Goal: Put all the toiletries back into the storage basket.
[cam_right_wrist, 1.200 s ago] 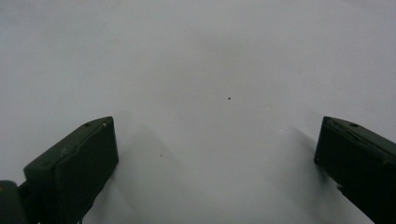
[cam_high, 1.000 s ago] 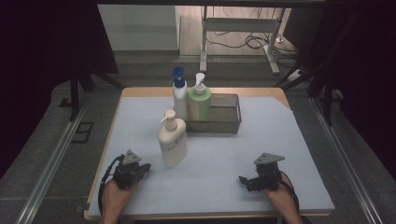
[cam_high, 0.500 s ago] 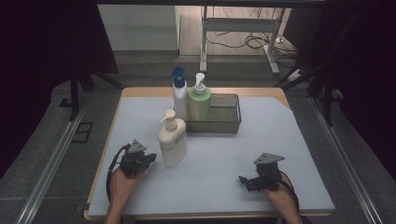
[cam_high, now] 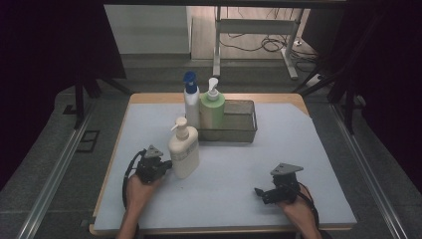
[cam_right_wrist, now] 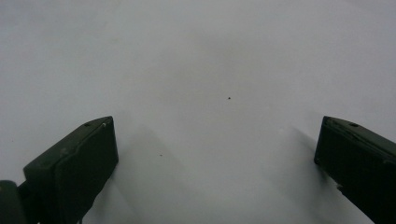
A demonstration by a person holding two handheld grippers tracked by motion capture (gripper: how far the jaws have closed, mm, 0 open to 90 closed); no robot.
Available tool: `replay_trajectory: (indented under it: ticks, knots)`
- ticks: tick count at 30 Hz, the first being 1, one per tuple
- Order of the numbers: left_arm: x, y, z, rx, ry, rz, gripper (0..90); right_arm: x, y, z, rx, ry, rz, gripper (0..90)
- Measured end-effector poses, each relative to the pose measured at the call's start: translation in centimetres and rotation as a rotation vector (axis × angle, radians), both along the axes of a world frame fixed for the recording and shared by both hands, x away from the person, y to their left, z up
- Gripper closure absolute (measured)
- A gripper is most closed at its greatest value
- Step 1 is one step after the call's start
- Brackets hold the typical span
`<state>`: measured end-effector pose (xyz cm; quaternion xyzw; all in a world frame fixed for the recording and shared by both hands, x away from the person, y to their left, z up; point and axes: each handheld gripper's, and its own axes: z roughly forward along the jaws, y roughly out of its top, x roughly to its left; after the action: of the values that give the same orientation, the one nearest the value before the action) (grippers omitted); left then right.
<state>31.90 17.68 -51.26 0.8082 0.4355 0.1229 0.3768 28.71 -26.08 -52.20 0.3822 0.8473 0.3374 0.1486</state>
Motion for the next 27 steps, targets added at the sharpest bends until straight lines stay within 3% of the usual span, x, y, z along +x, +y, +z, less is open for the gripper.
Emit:
replay_trajectory:
  ticks: [2,7,15,27]
  knots:
    - [0.0,-0.2,-0.1,0.016,0.006,-0.002,89.7,0.0,0.0,0.0,-0.001,0.001,0.000,0.0]
    - [-0.1,-0.2,-0.3,-0.007,0.023,-0.002,89.7,0.0,0.0,0.0,-0.002,0.001,0.000,0.0]
    - [-0.5,-1.4,-0.2,0.004,0.024,-0.057,89.7,0.0,0.0,0.0,-0.001,0.002,-0.001,0.0]
    - [-1.1,-2.8,-0.3,0.008,0.029,-0.098,89.7,0.0,0.0,0.0,-0.001,0.002,-0.001,0.0]
